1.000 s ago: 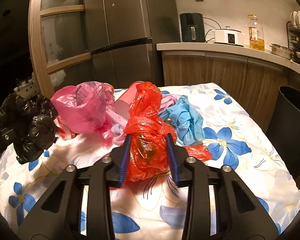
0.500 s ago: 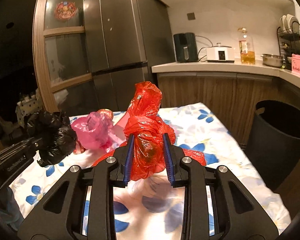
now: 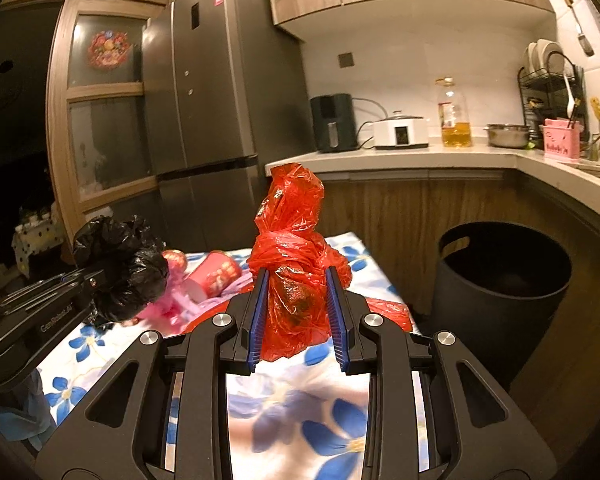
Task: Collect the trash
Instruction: 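Carry the black bag and red bag over the black trash bin with both tools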
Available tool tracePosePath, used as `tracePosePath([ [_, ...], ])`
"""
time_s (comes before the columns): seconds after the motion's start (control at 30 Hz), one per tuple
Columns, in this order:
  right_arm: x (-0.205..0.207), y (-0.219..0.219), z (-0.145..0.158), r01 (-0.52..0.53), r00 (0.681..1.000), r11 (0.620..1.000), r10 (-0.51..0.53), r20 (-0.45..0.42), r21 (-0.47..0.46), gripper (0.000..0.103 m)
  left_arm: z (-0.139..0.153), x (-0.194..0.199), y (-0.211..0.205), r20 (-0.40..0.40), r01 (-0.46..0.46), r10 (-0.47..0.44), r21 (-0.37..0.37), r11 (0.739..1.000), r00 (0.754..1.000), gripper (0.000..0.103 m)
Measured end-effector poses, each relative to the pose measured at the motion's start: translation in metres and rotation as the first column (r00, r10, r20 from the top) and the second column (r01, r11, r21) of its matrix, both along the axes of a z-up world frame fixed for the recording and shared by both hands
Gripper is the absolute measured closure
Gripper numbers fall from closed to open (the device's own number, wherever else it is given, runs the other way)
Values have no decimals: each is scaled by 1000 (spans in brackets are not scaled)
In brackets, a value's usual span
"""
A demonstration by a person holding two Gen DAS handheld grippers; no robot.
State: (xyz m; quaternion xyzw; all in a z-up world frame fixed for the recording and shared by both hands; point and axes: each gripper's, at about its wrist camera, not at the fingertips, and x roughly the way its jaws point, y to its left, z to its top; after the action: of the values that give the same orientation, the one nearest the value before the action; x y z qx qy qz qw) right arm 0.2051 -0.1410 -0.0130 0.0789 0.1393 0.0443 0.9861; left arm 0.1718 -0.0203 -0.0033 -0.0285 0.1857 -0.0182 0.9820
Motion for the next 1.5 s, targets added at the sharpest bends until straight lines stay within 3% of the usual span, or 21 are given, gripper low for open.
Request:
tracePosePath([
  [0.77,-7,-89,18,162,984,987,-162,72,4,75,24,39,-113,53,176,-179,54,983,982,95],
  [1.5,1,-166,17,329,941,944,-328,86,1,75,33,69,-197,71,300,-304,61,952,950,95],
])
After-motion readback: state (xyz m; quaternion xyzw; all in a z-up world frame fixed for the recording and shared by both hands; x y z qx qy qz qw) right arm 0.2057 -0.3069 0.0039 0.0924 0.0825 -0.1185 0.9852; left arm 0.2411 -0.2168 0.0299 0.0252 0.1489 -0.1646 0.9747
